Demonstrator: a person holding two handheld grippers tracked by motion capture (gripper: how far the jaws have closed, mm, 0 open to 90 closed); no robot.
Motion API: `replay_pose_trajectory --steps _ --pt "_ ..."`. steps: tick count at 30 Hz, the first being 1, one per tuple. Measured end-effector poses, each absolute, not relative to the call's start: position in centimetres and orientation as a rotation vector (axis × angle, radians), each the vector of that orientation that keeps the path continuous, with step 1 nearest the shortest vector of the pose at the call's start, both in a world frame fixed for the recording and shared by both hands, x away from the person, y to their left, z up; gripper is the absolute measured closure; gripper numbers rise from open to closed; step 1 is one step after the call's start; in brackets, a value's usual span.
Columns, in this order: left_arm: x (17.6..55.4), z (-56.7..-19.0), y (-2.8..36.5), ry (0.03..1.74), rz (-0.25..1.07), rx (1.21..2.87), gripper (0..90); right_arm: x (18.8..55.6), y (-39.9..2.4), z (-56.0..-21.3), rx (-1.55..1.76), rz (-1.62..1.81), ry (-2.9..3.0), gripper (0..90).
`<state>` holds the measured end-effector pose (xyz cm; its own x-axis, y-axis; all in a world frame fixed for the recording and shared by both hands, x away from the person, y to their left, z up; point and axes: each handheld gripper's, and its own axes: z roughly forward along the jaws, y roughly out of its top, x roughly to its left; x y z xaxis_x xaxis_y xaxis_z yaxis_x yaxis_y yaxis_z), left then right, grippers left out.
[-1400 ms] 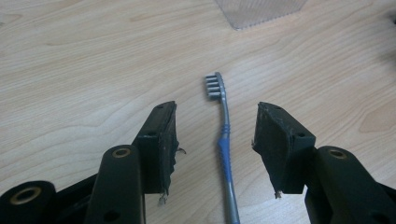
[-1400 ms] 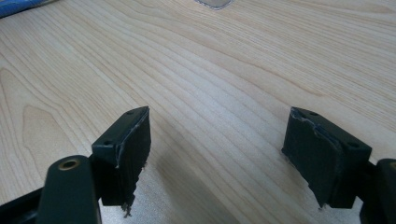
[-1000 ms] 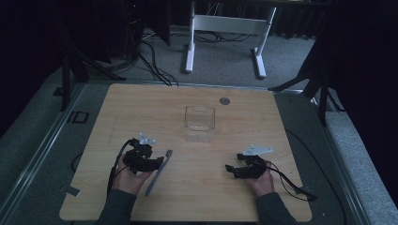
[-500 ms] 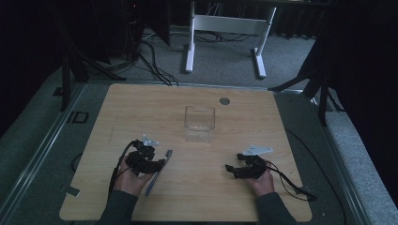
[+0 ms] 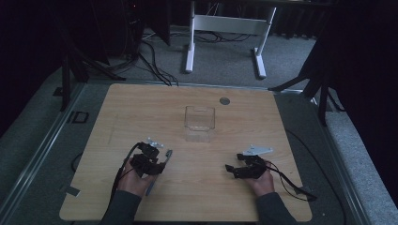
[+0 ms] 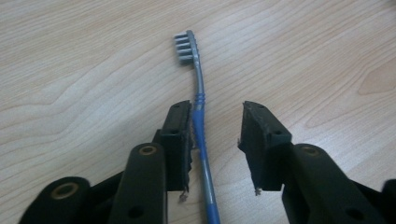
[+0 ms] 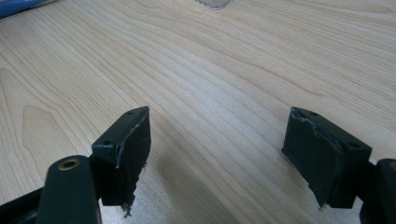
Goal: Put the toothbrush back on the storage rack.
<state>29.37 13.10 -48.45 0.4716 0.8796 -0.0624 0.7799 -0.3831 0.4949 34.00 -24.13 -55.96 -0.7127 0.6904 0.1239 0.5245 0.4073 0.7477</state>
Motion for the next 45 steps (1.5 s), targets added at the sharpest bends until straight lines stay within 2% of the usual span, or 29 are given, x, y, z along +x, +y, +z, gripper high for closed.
replay_pose_trajectory --steps 23,45 --pt "31.5 -48.7 12.6 1.474 0.138 2.323 70.5 34.0 -24.1 -56.0 1.079 1.193 2.457 22.7" --pt "32.4 -48.7 12.1 1.483 0.101 2.409 70.8 34.0 -24.1 -56.0 1.080 1.194 2.458 22.7"
